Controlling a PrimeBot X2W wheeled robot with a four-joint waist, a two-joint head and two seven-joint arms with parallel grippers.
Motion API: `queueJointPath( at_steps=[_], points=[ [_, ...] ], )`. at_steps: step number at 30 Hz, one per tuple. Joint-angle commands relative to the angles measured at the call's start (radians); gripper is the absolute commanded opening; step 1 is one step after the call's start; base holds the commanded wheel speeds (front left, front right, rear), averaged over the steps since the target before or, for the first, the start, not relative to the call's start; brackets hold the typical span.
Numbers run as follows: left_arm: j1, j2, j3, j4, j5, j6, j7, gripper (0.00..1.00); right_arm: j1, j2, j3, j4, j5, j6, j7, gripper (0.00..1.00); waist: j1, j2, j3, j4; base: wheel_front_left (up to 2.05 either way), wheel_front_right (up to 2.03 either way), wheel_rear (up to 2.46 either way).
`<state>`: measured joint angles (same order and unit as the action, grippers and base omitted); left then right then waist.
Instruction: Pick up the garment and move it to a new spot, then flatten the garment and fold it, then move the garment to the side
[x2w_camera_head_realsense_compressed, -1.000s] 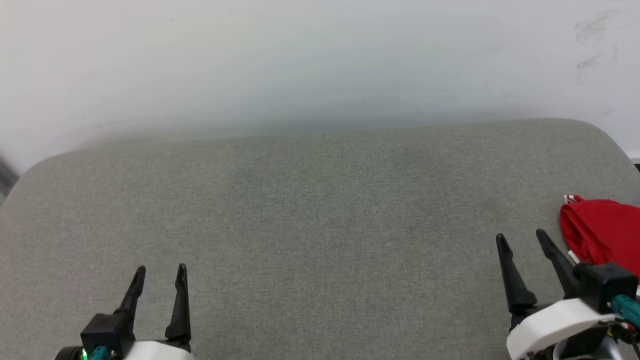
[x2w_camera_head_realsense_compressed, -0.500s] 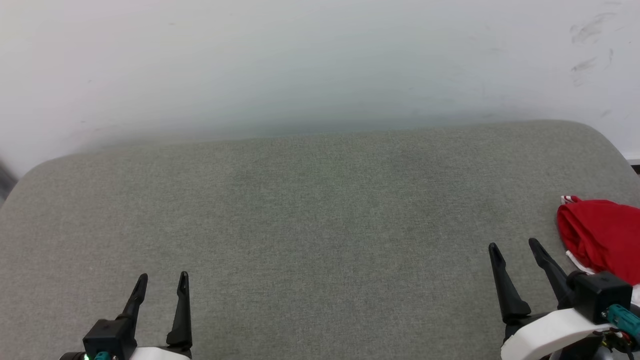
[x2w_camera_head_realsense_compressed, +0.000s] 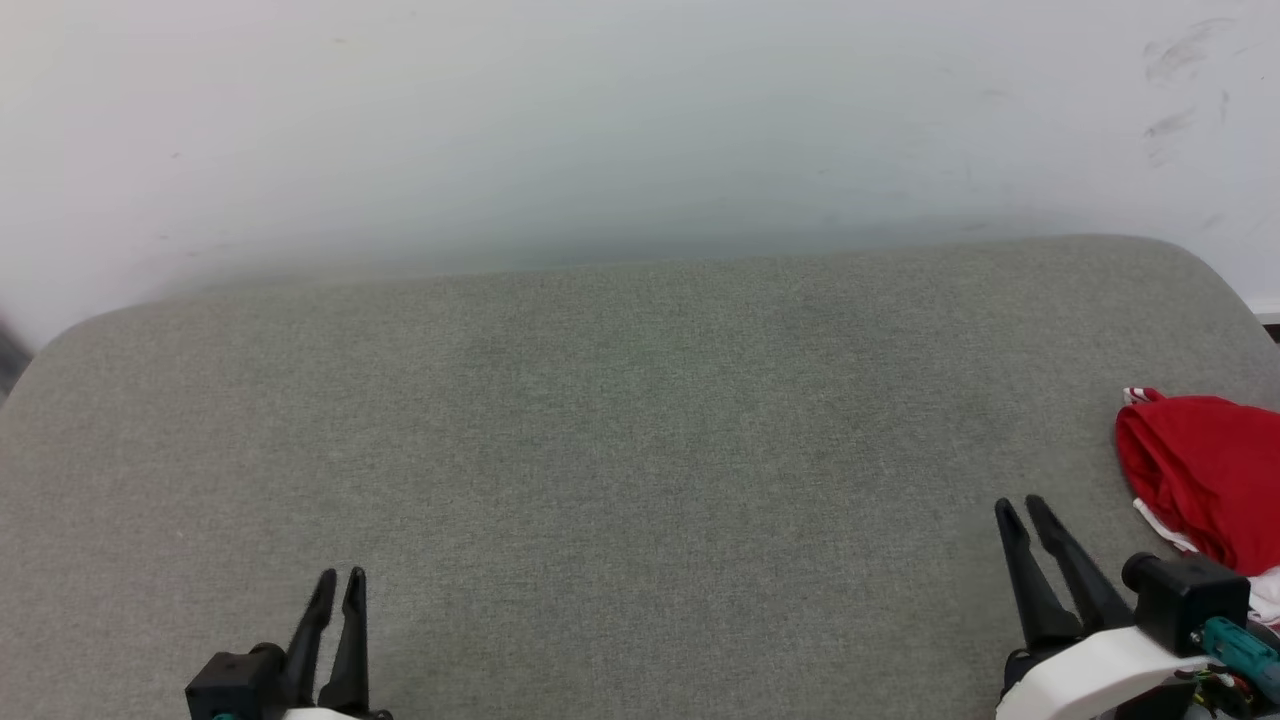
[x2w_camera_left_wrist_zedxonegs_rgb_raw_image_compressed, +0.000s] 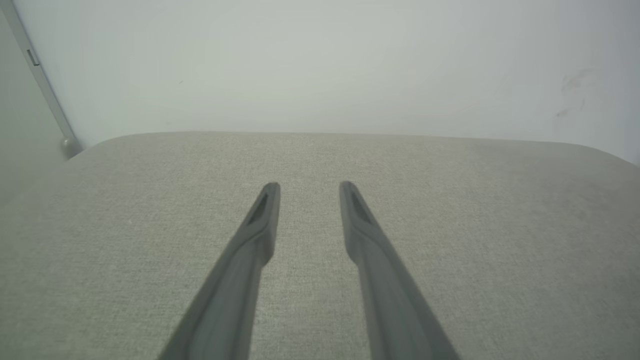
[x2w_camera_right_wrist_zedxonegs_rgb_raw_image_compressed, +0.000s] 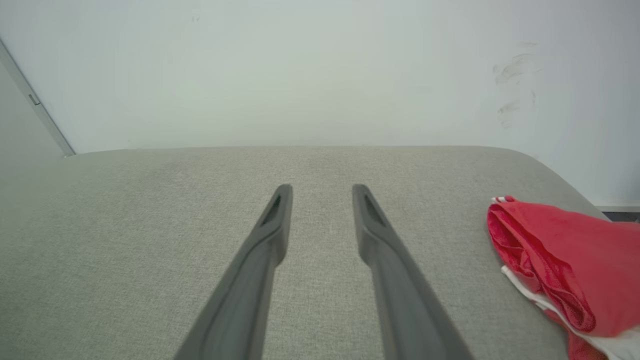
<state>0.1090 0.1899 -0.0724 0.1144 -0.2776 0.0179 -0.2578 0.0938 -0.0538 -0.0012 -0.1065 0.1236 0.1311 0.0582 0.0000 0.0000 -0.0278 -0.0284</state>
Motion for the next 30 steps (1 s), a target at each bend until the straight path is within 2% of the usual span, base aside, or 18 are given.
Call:
queueJointPath(
  at_steps=[1,10,30],
  points=[
    [-0.008,-0.001,0.005,0.002,-0.023,-0.003,0.008,0.00,0.000,0.000,0.002,-0.002,0.025,0.000,-0.004,0.00,0.0000,0.0000,0.000,0.000,0.00,0.00,0.00],
    [-0.036,-0.018,0.029,0.018,-0.187,-0.021,0.055,0.00,-0.027,-0.011,-0.001,0.042,0.223,0.000,-0.005,0.00,0.0000,0.0000,0.003,0.002,0.00,0.00,0.00],
    [-0.083,-0.049,0.069,0.045,-0.478,-0.054,0.134,0.00,-0.075,-0.023,-0.009,0.120,0.561,0.000,-0.007,0.00,0.0000,0.0000,0.007,0.007,0.00,0.00,0.00]
  ],
)
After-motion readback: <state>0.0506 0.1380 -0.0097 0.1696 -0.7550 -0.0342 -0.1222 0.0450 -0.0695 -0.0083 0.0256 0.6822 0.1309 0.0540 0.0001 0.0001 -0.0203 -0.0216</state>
